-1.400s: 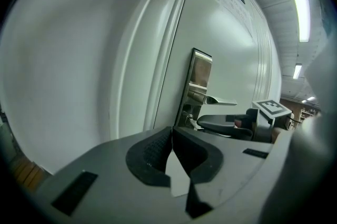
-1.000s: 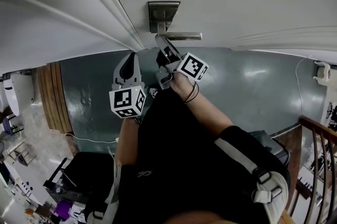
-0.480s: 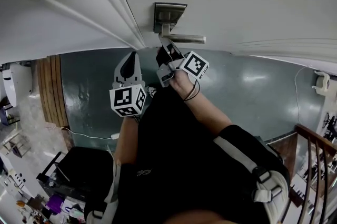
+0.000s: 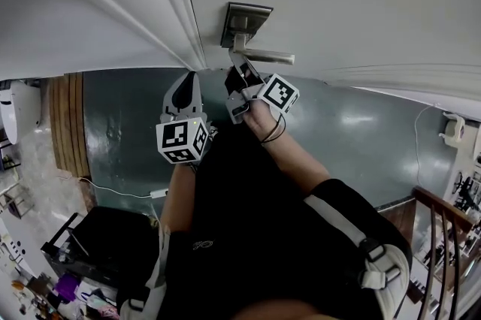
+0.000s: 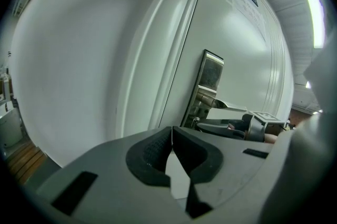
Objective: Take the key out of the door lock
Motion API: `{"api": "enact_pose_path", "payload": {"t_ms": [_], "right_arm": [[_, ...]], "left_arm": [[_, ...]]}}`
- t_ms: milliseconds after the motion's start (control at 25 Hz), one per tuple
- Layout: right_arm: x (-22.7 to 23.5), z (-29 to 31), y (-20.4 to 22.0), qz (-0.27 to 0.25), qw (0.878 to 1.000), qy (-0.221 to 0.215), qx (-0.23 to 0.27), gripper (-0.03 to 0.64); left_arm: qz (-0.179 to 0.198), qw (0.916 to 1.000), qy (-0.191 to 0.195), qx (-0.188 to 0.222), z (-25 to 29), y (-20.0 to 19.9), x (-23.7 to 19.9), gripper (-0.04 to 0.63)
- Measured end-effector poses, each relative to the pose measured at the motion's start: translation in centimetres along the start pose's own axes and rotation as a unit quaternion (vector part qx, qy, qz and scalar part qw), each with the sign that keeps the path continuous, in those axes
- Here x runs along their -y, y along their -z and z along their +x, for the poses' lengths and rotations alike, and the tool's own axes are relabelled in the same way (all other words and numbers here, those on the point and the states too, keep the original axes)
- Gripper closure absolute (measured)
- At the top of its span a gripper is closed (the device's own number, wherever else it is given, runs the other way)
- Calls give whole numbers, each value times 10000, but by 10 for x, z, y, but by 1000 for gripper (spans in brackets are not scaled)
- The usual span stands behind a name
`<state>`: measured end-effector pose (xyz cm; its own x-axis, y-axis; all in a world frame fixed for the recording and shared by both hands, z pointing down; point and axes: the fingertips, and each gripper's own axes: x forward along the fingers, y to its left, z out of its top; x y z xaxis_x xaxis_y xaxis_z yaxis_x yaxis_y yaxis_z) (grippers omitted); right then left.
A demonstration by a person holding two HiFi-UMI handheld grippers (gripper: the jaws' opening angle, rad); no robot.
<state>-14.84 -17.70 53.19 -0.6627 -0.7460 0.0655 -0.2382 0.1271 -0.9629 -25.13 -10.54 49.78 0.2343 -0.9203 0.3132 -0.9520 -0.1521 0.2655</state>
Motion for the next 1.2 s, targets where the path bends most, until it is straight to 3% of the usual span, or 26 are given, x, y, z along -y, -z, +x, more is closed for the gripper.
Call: {"api": "enact_pose_path", "payload": {"t_ms": [680, 1200], "right_arm": [[-3, 0, -1, 167, 9998, 29, 131, 581], [-4, 1, -1, 2, 10000, 53, 55, 584]], "left_arm": [[23, 10000, 17, 2, -2, -3, 3, 569], [-34, 10000, -61, -2, -7, 1, 0, 569]]}}
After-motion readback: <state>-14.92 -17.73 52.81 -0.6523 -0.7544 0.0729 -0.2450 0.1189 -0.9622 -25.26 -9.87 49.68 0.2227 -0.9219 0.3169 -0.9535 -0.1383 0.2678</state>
